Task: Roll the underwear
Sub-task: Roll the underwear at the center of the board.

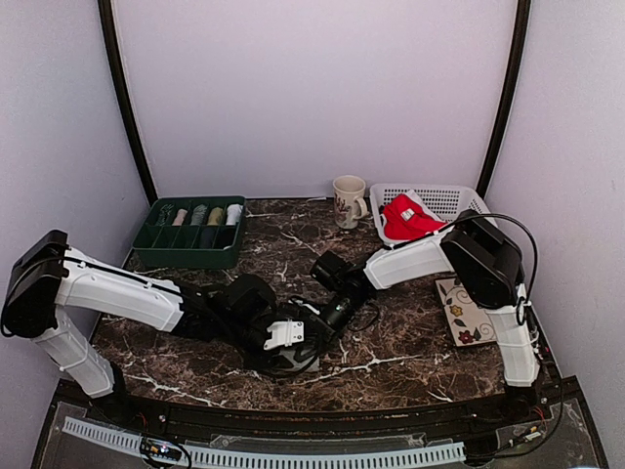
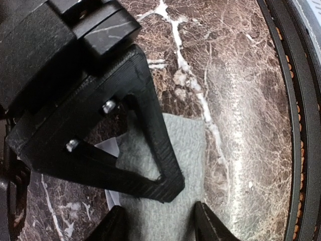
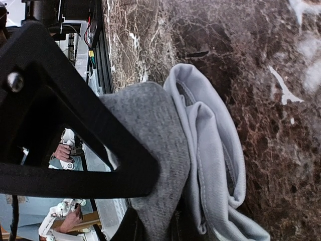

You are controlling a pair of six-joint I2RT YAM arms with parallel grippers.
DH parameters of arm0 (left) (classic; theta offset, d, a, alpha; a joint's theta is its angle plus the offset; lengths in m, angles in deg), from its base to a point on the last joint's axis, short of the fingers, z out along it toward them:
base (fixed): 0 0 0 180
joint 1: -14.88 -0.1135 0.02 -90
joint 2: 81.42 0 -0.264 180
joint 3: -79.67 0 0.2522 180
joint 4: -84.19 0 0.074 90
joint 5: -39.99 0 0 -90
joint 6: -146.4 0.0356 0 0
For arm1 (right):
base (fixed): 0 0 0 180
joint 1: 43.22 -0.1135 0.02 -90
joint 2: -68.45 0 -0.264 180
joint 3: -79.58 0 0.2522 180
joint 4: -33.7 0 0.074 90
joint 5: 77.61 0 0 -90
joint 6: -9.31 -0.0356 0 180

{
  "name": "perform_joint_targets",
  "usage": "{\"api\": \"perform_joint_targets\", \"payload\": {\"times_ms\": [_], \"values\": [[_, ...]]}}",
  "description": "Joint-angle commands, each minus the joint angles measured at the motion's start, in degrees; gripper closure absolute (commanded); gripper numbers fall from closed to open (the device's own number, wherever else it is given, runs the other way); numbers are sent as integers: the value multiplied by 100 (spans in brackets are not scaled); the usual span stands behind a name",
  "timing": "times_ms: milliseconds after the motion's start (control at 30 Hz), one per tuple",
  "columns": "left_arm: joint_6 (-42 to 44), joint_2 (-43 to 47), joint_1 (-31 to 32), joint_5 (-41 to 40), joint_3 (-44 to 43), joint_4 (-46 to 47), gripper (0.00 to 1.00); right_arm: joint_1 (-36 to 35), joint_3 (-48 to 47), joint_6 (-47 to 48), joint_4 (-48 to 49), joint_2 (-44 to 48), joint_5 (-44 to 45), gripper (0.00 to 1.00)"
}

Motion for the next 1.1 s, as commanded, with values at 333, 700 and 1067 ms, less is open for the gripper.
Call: {"api": "perform_joint_targets", "payload": {"times_ms": [333, 700, 1067], "values": [[-52, -625, -468, 1735, -530, -1377, 80, 443, 908, 42, 561, 1190, 1430, 56], [-27, -1110, -806, 2349, -947, -1524, 80, 167, 1166, -426, 1368, 1380, 1146, 48], [-105, -1152, -1014, 2519, -839, -1298, 80, -3, 719, 84, 727, 866, 1472, 56]]}}
